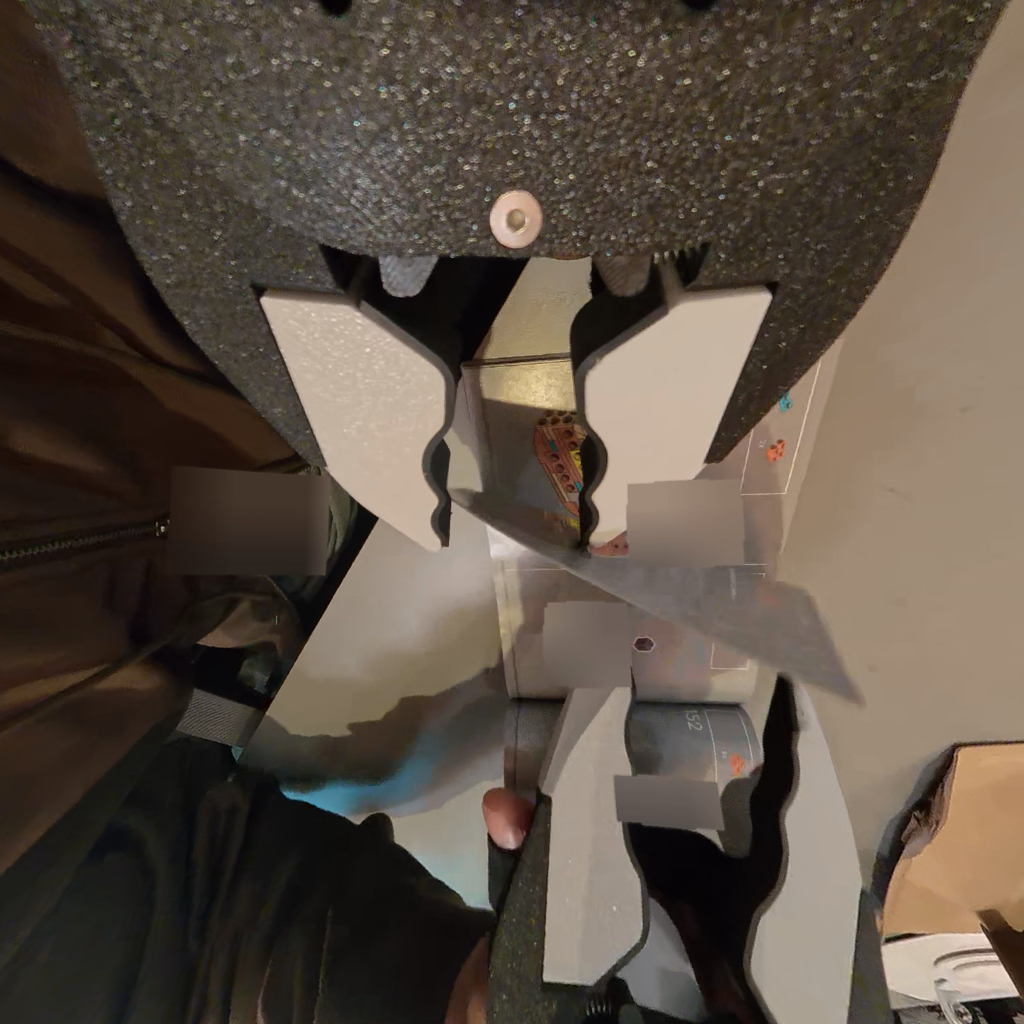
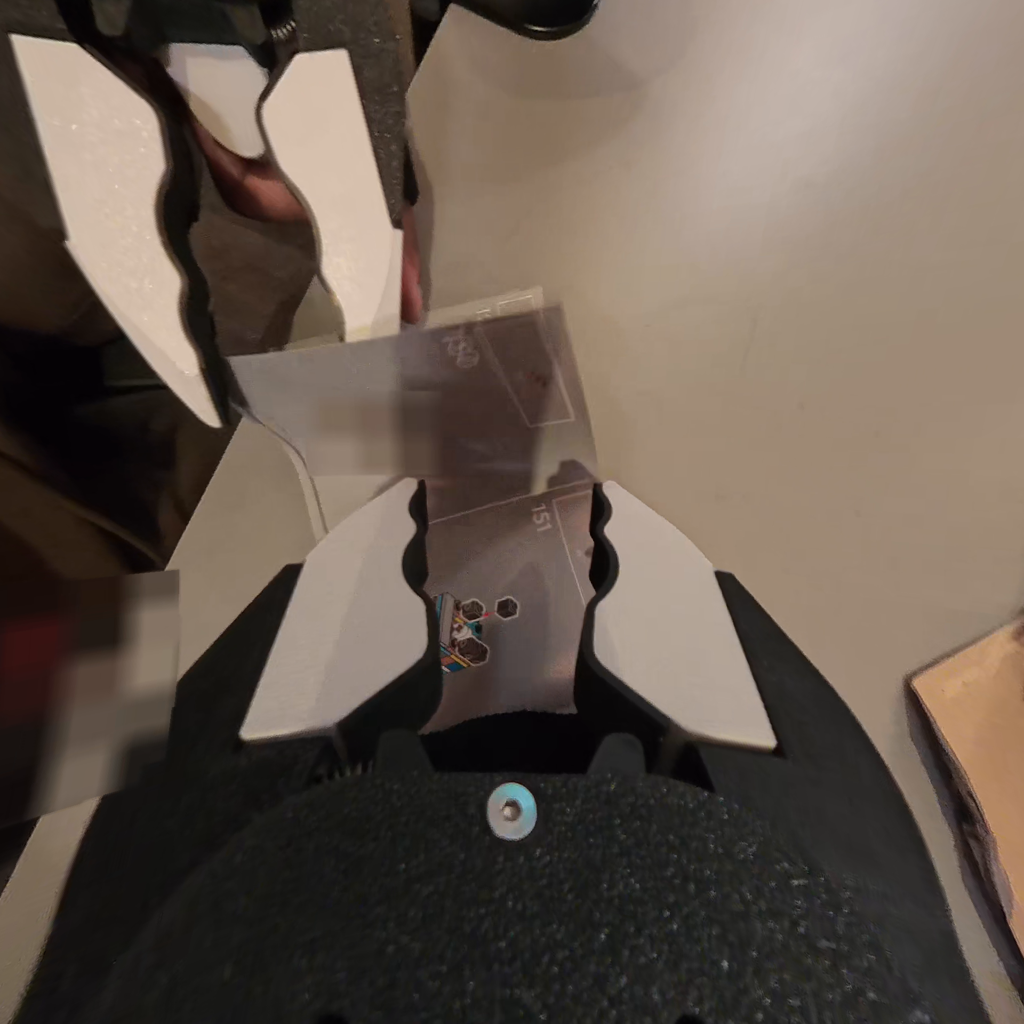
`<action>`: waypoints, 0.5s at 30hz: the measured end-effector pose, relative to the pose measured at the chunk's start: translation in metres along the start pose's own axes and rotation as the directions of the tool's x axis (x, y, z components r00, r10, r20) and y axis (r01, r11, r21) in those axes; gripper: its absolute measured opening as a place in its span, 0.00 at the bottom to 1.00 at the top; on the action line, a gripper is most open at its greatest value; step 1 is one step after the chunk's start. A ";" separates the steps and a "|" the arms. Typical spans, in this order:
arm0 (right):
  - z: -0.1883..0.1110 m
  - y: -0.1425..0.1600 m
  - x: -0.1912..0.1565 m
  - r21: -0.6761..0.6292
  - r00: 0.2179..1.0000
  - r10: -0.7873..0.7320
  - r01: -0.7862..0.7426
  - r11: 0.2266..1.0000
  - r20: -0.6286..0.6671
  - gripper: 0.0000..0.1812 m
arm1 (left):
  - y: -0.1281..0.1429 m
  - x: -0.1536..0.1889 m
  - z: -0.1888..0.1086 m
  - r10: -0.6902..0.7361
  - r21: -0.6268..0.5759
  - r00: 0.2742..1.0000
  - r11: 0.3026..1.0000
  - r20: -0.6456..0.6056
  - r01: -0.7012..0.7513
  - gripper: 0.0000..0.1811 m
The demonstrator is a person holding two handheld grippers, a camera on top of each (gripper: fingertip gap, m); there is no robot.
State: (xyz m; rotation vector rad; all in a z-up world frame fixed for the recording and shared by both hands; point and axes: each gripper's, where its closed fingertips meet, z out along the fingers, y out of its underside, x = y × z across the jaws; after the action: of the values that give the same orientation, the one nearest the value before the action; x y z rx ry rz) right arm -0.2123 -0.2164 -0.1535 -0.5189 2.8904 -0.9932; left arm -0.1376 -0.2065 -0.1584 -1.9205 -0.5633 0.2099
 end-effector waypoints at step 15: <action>-0.012 -0.019 -0.043 0.222 0.973 0.212 -0.227 0.948 0.087 0.31 | -0.011 0.005 0.005 0.013 0.006 1.000 1.000 0.002 -0.013 0.25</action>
State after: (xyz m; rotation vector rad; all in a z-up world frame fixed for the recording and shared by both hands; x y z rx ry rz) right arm -0.1675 -0.2089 -0.1353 -0.2035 2.6548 -1.2280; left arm -0.1386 -0.1965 -0.1501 -1.9184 -0.5505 0.2219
